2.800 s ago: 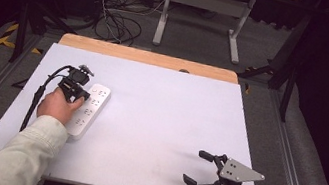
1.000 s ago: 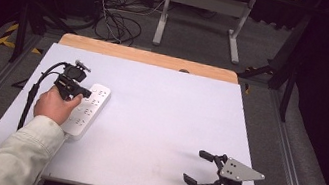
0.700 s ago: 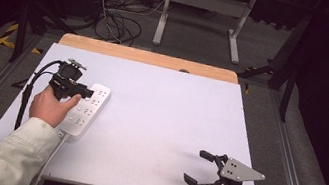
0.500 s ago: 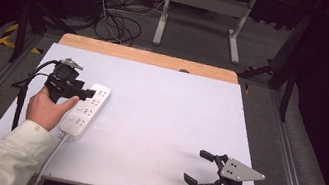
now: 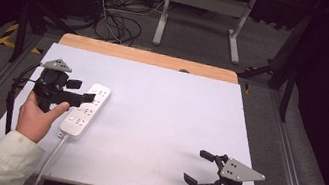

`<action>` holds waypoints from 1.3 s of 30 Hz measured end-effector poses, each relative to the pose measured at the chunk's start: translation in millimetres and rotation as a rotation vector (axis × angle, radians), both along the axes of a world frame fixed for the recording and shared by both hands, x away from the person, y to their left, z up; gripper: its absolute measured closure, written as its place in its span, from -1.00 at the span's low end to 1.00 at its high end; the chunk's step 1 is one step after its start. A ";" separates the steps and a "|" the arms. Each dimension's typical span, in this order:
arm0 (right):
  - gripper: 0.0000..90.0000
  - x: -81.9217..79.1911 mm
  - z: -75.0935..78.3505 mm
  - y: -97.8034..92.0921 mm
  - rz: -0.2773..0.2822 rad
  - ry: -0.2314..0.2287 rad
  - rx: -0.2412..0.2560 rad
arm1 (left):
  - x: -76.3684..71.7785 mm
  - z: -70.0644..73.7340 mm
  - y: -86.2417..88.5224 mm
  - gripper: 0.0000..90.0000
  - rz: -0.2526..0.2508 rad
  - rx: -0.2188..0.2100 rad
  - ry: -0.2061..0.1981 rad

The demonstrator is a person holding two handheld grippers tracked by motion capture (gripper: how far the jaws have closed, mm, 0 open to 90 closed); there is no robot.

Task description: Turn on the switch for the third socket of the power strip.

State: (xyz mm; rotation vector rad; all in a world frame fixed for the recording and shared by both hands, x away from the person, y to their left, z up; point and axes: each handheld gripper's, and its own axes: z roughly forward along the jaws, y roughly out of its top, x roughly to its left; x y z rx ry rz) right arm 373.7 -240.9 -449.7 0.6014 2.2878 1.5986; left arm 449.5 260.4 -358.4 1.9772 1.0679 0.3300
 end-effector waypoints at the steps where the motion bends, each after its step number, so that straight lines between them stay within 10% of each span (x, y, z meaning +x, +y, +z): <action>1: -0.75 0.0 0.0 0.1 0.000 0.001 -0.001 | -3.3 0.4 0.1 -0.45 -0.006 -0.001 -0.011; 29: -0.76 0.2 -0.3 0.6 -0.004 0.004 0.001 | -102.4 -59.0 33.0 -0.67 -0.010 -0.008 -0.380; 34: -0.75 0.5 -0.6 0.5 -0.005 0.007 0.001 | -111.3 -79.0 42.2 -0.71 -0.019 -0.027 -0.388; 39: -0.75 0.7 -0.6 0.5 -0.005 0.007 0.001 | -115.6 -89.4 51.1 -0.76 0.004 -0.144 -0.341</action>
